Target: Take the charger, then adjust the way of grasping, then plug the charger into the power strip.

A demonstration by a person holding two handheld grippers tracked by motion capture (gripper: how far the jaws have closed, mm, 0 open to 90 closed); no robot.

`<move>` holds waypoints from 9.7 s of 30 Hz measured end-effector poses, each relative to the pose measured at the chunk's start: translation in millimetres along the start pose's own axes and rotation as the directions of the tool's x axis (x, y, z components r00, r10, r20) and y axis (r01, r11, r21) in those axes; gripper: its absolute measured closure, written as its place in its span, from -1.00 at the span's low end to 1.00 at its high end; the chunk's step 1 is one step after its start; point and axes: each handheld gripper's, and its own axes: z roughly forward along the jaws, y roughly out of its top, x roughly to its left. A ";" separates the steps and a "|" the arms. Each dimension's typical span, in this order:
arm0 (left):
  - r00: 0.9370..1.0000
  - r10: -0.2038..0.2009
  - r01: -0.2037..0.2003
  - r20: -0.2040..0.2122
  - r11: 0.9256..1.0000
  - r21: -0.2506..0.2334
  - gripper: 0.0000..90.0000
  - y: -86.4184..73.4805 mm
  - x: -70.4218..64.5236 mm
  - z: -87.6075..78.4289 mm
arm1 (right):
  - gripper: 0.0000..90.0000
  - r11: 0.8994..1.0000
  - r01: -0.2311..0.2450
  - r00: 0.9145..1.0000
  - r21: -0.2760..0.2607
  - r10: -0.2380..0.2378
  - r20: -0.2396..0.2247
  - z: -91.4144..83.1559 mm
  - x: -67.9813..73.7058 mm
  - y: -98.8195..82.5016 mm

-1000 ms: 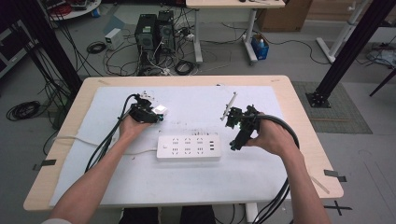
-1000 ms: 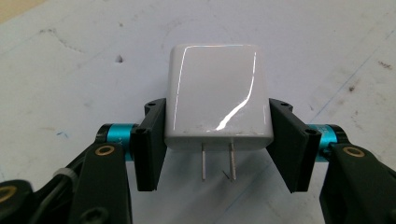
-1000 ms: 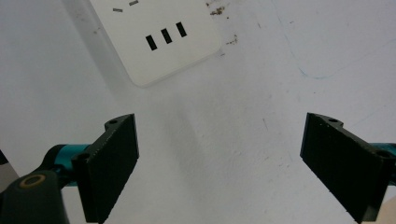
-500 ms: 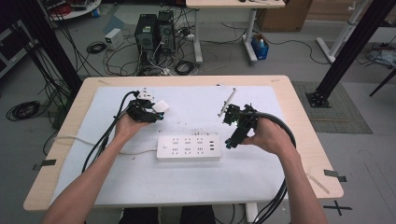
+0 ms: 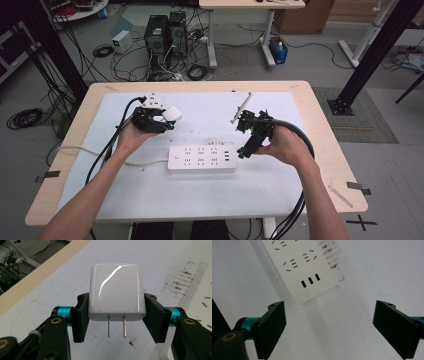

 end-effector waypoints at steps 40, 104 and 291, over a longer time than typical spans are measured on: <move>0.923 0.363 -0.385 -0.128 0.877 -0.289 -0.06 12.2 -110.6 -61.0 | -0.76 0.943 -0.197 0.951 -0.267 0.119 -0.284 -16.9 -2.9 22.0; 0.823 0.515 -0.567 -0.241 0.708 -0.421 -0.06 31.7 -162.7 -64.0 | 0.03 0.789 -0.503 0.655 -0.353 0.082 -0.751 7.3 0.0 28.3; 0.955 0.136 -0.236 0.263 0.888 0.395 -0.74 -32.9 -14.5 -92.4 | 0.38 0.893 0.440 0.879 0.090 -0.408 -0.248 102.0 5.6 81.9</move>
